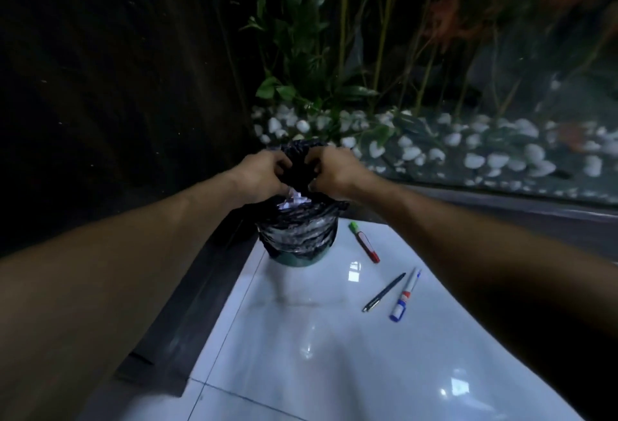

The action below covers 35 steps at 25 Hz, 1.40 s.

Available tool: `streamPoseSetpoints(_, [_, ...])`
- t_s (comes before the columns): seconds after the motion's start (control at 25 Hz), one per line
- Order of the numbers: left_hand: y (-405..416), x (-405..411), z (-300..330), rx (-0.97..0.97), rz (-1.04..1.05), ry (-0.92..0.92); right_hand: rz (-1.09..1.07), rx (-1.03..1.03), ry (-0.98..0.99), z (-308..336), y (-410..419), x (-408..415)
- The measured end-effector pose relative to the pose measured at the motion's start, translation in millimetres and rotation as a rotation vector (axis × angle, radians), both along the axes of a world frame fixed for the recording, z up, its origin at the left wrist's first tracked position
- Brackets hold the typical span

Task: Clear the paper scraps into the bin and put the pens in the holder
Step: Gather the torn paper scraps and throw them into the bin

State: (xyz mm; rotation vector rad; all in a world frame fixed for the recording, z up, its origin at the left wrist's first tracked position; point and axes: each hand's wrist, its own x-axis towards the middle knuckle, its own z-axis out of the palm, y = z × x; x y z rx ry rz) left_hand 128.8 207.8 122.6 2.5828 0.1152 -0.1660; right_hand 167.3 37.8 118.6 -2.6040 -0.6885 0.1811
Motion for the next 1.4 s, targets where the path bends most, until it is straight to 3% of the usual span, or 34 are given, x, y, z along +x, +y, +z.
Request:
streamPoseSetpoints(0.16, [-21,8,16,0.005,-0.013,-0.025,0.005,0.192,0.167,5,-23,-4])
streamPoseSetpoints(0.28, [-39,14,28,-0.038,-0.040,-0.061,-0.047,0.253,0.118,16,-37,-3])
streamPoseSetpoints(0.44, [-73,16,35,-0.034,-0.080,-0.029,-0.099,-0.022,-0.061,40,-83,-10])
streamPoseSetpoints(0.72, [-183,24,35,-0.025,-0.366,-0.016,-0.268,-0.444,-0.051,63,-230,-42])
streamPoseSetpoints(1.04, [-310,13,32,-0.035,-0.635,-0.041,-0.403,-0.462,0.005,70,-346,-84])
streamPoseSetpoints(1.2, [-341,-8,81,0.021,-0.684,-0.004,-0.436,-0.393,0.099,90,-369,-101])
streamPoseSetpoints(1.4, [-339,-14,188,0.018,-0.618,0.088,-0.465,-0.339,0.163,191,-386,-114])
